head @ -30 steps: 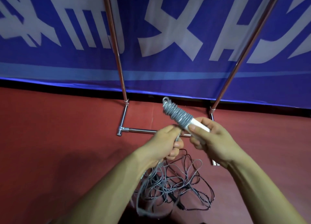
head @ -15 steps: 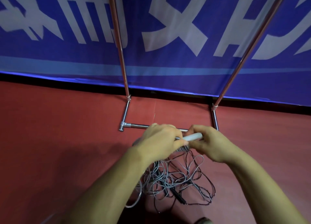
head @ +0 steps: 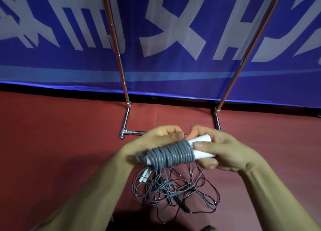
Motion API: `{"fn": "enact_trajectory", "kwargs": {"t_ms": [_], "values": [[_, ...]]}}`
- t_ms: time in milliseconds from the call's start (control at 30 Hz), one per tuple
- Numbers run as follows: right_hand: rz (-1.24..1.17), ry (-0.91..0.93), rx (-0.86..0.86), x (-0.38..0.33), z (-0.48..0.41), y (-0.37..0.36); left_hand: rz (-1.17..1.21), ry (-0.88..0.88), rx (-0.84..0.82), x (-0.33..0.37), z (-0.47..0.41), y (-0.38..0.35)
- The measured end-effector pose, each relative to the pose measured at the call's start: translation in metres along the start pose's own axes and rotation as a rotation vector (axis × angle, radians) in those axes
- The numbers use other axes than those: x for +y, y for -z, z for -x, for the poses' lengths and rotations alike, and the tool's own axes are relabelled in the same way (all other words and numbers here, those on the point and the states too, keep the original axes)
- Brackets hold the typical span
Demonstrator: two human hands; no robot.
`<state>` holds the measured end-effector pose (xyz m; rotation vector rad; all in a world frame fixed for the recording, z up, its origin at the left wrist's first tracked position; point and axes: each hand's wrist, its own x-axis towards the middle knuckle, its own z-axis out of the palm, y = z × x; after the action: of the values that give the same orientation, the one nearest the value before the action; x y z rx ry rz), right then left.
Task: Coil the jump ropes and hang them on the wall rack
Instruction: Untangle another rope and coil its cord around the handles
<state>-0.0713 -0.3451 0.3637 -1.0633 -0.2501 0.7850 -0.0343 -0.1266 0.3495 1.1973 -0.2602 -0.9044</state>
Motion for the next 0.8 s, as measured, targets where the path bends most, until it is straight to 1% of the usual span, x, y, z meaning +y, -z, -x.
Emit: {"fn": "enact_trajectory", "kwargs": {"t_ms": [33,67,133,167,200,233,267,333,367,433,467,533,600,633,667,700,767,800], "values": [[-0.043,0.064,0.048,-0.002,-0.002,-0.001,0.1,0.007,0.015,-0.001,-0.003,-0.006],[-0.073,0.136,0.122,-0.004,-0.005,-0.003,0.143,0.025,0.063,-0.001,-0.006,-0.014],[-0.06,0.272,0.328,-0.006,-0.015,-0.007,0.098,0.063,0.248,-0.004,-0.014,-0.032],[-0.018,0.318,0.449,-0.005,-0.02,-0.008,0.076,0.076,0.349,-0.008,-0.019,-0.039],[0.04,0.349,0.57,-0.002,-0.025,-0.007,0.006,0.085,0.434,-0.009,-0.024,-0.047],[0.124,0.359,0.678,0.004,-0.029,-0.007,-0.124,0.074,0.48,-0.012,-0.027,-0.053],[0.248,0.35,0.772,0.009,-0.032,-0.005,-0.315,0.066,0.506,-0.017,-0.028,-0.055],[0.564,0.29,0.914,0.023,-0.035,0.002,-0.773,0.089,0.488,-0.025,-0.024,-0.056],[0.731,0.244,0.946,0.028,-0.034,0.007,-0.95,0.095,0.462,-0.029,-0.022,-0.056],[0.985,0.152,0.931,0.034,-0.03,0.015,-1.215,0.09,0.422,-0.029,-0.016,-0.058],[1.04,0.101,0.905,0.033,-0.029,0.017,-1.318,0.078,0.438,-0.025,-0.013,-0.059],[1.042,0.021,0.852,0.029,-0.024,0.017,-1.448,0.053,0.497,-0.013,-0.009,-0.052],[1.045,-0.008,0.778,0.022,-0.019,0.016,-1.489,0.003,0.48,-0.002,-0.004,-0.036],[1.049,-0.019,0.722,0.018,-0.017,0.015,-1.473,-0.026,0.454,0.002,-0.002,-0.026],[1.025,-0.026,0.643,0.015,-0.015,0.012,-1.396,-0.036,0.422,0.005,0.001,-0.017],[0.956,-0.034,0.553,0.012,-0.014,0.009,-1.254,-0.049,0.389,0.005,0.002,-0.009],[0.691,-0.02,0.416,0.01,-0.013,0.002,-0.928,-0.101,0.34,0.002,0.004,0.001],[0.561,0.0,0.386,0.009,-0.014,-0.003,-0.791,-0.128,0.329,0.002,0.004,0.002]]}}
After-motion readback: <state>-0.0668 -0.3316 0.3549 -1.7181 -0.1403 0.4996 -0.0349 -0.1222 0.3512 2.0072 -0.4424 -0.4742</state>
